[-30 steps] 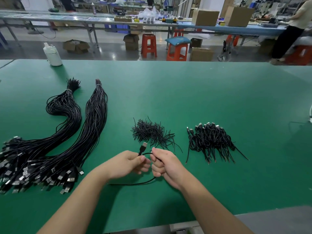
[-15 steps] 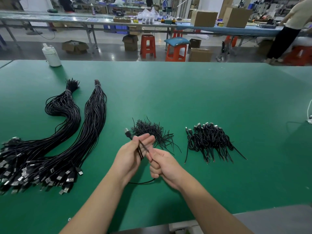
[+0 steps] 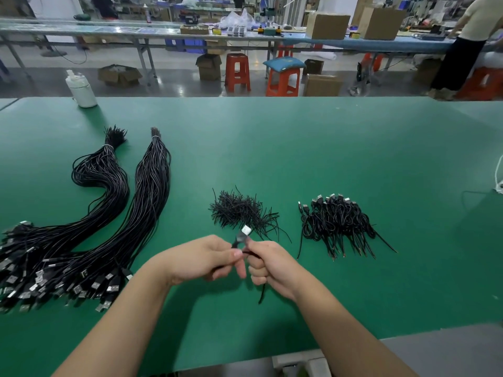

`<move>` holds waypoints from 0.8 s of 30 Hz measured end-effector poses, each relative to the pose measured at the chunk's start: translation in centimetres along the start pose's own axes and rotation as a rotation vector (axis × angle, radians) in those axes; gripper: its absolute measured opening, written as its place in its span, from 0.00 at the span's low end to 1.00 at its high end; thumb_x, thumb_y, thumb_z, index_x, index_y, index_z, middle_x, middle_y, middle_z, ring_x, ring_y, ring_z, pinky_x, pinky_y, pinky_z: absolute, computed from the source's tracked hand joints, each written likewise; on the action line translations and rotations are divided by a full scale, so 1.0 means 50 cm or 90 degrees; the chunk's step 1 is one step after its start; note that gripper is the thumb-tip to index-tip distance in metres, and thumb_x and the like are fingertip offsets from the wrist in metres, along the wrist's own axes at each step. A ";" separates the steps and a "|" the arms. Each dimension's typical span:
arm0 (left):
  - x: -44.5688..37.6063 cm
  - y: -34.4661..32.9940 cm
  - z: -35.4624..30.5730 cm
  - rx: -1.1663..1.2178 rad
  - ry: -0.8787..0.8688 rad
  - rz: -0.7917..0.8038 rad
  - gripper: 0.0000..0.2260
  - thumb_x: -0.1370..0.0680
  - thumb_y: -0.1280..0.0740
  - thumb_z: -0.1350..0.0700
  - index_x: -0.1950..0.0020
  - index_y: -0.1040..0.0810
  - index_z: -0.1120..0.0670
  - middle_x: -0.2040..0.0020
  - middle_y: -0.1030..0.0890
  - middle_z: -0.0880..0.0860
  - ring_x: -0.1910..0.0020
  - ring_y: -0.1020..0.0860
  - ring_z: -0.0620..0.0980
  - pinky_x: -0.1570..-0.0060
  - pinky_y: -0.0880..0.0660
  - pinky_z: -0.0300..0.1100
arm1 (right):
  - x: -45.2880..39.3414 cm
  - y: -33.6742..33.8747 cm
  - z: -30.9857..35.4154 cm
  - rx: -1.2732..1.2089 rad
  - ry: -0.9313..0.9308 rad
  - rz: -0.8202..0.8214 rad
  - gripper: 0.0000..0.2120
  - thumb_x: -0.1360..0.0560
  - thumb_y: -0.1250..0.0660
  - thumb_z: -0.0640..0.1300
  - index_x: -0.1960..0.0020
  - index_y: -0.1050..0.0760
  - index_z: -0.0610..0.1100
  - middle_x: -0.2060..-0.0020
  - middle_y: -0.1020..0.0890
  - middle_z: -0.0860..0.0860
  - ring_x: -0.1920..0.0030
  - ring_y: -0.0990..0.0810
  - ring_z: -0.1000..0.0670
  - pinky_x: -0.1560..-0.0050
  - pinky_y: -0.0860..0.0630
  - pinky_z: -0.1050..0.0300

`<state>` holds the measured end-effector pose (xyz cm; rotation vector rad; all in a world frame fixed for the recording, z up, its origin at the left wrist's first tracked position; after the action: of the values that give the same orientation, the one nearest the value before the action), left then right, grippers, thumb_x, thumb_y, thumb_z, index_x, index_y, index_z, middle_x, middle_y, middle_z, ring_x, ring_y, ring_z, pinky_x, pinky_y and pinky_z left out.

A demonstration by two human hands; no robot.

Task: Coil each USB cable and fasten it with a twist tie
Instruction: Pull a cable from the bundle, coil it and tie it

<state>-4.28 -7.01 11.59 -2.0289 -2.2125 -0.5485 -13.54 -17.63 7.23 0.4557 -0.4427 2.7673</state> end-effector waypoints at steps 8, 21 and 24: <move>-0.019 0.014 0.050 -0.274 0.113 -0.161 0.15 0.16 0.42 0.49 0.55 0.19 0.51 0.68 0.17 0.47 0.72 0.30 0.45 0.69 0.31 0.39 | 0.010 -0.015 0.024 0.170 0.050 -0.093 0.11 0.17 0.40 0.44 0.51 0.22 0.41 0.77 0.35 0.57 0.76 0.41 0.55 0.73 0.45 0.60; -0.033 0.009 0.054 0.529 -0.087 -0.434 0.16 0.15 0.46 0.54 0.47 0.24 0.64 0.67 0.18 0.54 0.62 0.18 0.53 0.52 0.23 0.47 | 0.000 -0.065 -0.031 0.299 0.047 -0.034 0.13 0.16 0.43 0.39 0.57 0.25 0.45 0.68 0.19 0.50 0.69 0.22 0.53 0.63 0.25 0.60; -0.035 0.000 0.038 0.631 -0.104 -0.414 0.13 0.15 0.45 0.54 0.51 0.27 0.60 0.73 0.34 0.49 0.71 0.30 0.49 0.62 0.30 0.44 | -0.003 -0.048 -0.043 0.310 0.028 -0.059 0.13 0.17 0.40 0.43 0.58 0.22 0.44 0.64 0.15 0.49 0.64 0.21 0.53 0.57 0.25 0.58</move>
<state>-3.75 -8.07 9.29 -0.8766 -2.4376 0.6224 -13.15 -14.76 5.82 0.5052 0.2674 2.7720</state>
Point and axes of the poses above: each hand's wrist, its own x-axis away from the middle knuckle, its own y-axis out of the back of the hand, z = x × y, the point moved 5 cm from there along -x, towards the middle knuckle
